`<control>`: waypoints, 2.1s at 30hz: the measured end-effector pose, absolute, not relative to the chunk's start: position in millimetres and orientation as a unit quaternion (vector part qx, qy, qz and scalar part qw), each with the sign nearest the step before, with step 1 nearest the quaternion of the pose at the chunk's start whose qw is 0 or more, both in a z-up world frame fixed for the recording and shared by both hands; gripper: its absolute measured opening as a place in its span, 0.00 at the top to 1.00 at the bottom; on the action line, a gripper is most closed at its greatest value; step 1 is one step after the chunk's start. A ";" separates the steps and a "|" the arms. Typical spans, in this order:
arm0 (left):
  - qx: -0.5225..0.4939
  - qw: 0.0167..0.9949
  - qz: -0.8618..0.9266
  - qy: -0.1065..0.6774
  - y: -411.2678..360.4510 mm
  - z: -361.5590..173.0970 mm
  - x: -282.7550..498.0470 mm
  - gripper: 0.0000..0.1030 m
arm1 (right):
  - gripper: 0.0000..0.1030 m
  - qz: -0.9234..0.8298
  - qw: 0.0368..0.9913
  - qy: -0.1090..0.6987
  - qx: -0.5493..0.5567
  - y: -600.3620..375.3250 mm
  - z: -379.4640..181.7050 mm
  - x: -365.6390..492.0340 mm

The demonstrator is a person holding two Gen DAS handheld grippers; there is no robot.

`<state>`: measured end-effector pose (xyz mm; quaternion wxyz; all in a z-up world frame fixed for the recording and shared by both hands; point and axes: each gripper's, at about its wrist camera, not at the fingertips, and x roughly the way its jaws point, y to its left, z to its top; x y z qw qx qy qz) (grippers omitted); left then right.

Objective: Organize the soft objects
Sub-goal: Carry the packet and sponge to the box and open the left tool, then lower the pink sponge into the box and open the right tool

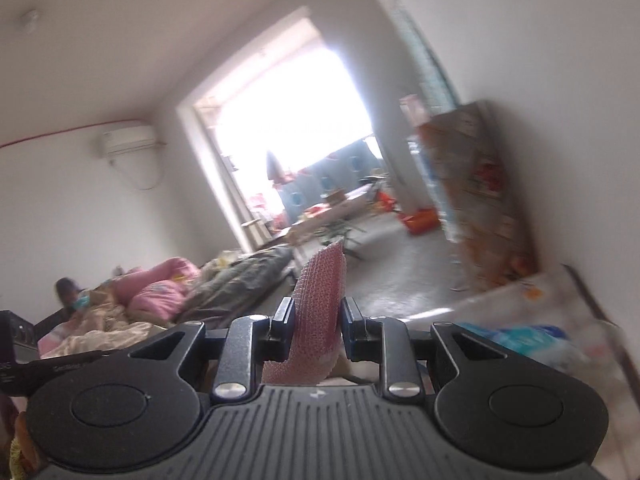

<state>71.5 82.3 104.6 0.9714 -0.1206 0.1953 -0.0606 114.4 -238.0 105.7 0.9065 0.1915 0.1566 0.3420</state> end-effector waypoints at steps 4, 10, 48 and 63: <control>-0.135 0.966 -0.018 0.219 118.3 100.0 100.0 0.32 | 0.75 0.395 0.882 0.176 0.188 -182.1 118.9 152.1; -0.189 0.928 0.018 0.320 163.4 52.1 174.5 0.32 | 0.75 0.424 0.857 0.239 0.168 -99.0 108.3 219.8; -0.424 0.814 0.063 0.393 233.5 -40.3 251.5 0.08 | 0.75 0.423 0.830 0.287 0.225 -59.7 77.6 304.9; -0.409 0.854 0.129 0.294 264.1 34.8 117.0 0.08 | 0.75 0.465 0.817 0.288 0.183 -35.4 105.6 253.8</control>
